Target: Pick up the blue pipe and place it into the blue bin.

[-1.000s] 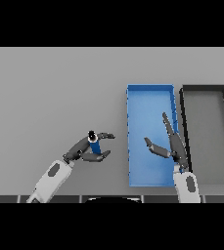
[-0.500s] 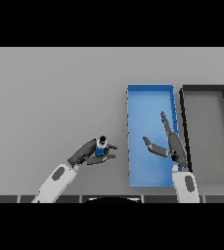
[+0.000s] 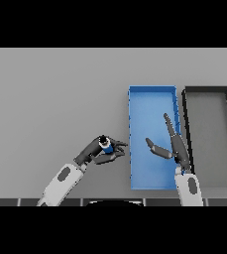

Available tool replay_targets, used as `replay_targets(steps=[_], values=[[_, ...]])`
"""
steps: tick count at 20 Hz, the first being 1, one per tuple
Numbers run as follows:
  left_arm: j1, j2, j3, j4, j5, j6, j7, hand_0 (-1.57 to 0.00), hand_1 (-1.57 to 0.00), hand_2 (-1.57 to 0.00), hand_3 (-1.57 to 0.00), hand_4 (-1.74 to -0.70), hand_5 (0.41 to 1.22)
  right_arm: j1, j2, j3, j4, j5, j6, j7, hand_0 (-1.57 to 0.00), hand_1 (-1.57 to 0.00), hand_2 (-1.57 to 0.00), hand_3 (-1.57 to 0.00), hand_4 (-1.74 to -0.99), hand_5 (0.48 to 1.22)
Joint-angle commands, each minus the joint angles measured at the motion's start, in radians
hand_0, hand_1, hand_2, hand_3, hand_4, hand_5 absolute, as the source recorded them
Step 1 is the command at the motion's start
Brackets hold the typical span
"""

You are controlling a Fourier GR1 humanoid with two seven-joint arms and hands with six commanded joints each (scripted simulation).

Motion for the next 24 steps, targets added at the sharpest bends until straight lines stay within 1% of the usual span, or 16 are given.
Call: replay_targets(steps=[1,4,6,7,10,12,13,14,15,16,17,19,20,21,22,24], values=[[-0.009,0.005,0.007,-0.025,0.004,-0.002,0.015,-1.55,-1.56,-1.56,-1.56,-1.47,1.216,0.002,-0.004,-0.003,-0.007,-0.007,0.005,-0.009,0.0,0.0,0.0,0.0,-1.135,0.559],[-0.036,0.0,0.008,-0.057,0.003,-0.023,0.072,-1.56,-1.56,-1.57,-1.56,-1.47,1.218,0.022,-0.008,0.003,-0.016,0.0,0.009,-0.018,0.0,0.0,0.0,0.0,-1.126,0.567],[-0.028,-0.002,0.008,-0.08,0.005,-0.032,0.099,-1.57,-1.57,-1.57,-1.57,-1.47,1.219,0.013,-0.011,-0.005,-0.001,0.001,0.003,-0.014,0.0,0.0,0.0,0.0,-1.123,0.571],[-0.027,-0.004,0.008,-0.08,0.003,-0.041,0.095,-1.57,-1.57,-1.57,-1.57,-1.47,1.22,0.012,-0.016,-0.009,-0.005,-0.004,0.007,-0.011,0.0,0.0,0.0,0.0,-1.124,0.574],[-0.03,-0.014,0.012,-0.081,-0.005,-0.053,0.127,-1.57,-1.57,-1.57,-1.57,-1.47,1.22,0.056,-0.008,0.002,-0.059,0.025,-0.023,-0.013,0.0,0.0,0.0,0.0,-1.122,0.578],[-0.027,-0.009,0.022,-0.088,-0.005,-0.065,0.12,-1.57,-1.57,-1.57,-1.57,-1.47,1.22,0.099,0.003,0.015,-0.108,0.061,-0.054,0.0,0.0,0.0,0.0,0.0,-1.123,0.578],[-0.024,-0.012,0.025,-0.084,-0.004,-0.07,0.117,-1.57,-1.57,-1.57,-1.57,-1.47,1.22,0.128,0.014,0.028,-0.134,0.085,-0.071,0.003,0.0,0.0,0.0,0.0,-1.133,0.578],[-0.022,-0.018,0.024,-0.089,-0.004,-0.072,0.125,-1.57,-1.57,-1.57,-1.57,-1.47,1.22,0.141,0.018,0.03,-0.152,0.097,-0.083,0.02,0.0,0.0,0.0,0.0,-1.157,0.578],[-0.023,-0.018,0.033,-0.08,-0.01,-0.073,0.113,-1.57,-1.57,-1.57,-1.57,-1.47,1.22,0.137,0.026,0.033,-0.158,0.105,-0.091,0.038,0.0,0.0,0.0,0.0,-1.185,0.578],[-0.025,-0.025,0.03,-0.078,-0.023,-0.073,0.119,-1.57,-1.57,-1.57,-1.57,-1.47,1.22,0.15,0.031,0.04,-0.17,0.119,-0.1,0.036,0.0,0.0,0.0,0.0,-1.191,0.577],[-0.013,-0.028,0.023,-0.078,-0.028,-0.082,0.107,-1.57,-1.57,-1.57,-1.57,-1.47,1.221,0.147,0.022,0.023,-0.177,0.09,-0.089,0.036,0.0,-0.01,0.0,0.0,-1.194,0.572],[-0.024,-0.026,0.039,-0.064,-0.038,-0.089,0.098,-1.57,-1.57,-1.57,-1.57,-1.47,1.221,0.137,0.028,0.014,-0.216,0.01,-0.052,-0.027,0.0,-0.02,-0.03,0.0,-1.166,0.571],[-0.019,-0.024,0.041,-0.071,-0.04,-0.094,0.097,-1.57,-1.57,-1.57,-1.57,-1.47,1.221,0.13,0.022,0.005,-0.238,-0.043,-0.021,-0.046,0.0,-0.02,-0.03,0.0,-1.172,0.579],[-0.007,-0.023,0.041,-0.073,-0.043,-0.098,0.089,-1.57,-1.57,-1.57,-1.57,-1.47,1.221,0.127,0.0,0.005,-0.264,-0.073,0.013,-0.068,0.0,-0.01,-0.03,0.0,-1.175,0.592],[-0.011,-0.021,0.043,-0.082,-0.044,-0.105,0.096,-1.57,-1.57,-1.57,-1.57,-1.47,1.221,0.112,-0.015,0.006,-0.295,-0.099,0.036,-0.062,0.0,-0.01,-0.02,0.0,-1.169,0.597],[-0.004,-0.026,0.043,-0.093,-0.058,-0.102,0.113,-1.57,-1.57,-1.57,-1.57,-1.47,1.221,0.077,-0.073,0.018,-0.379,-0.144,0.099,0.016,0.0,-0.01,-0.01,0.0,-1.165,0.589]])
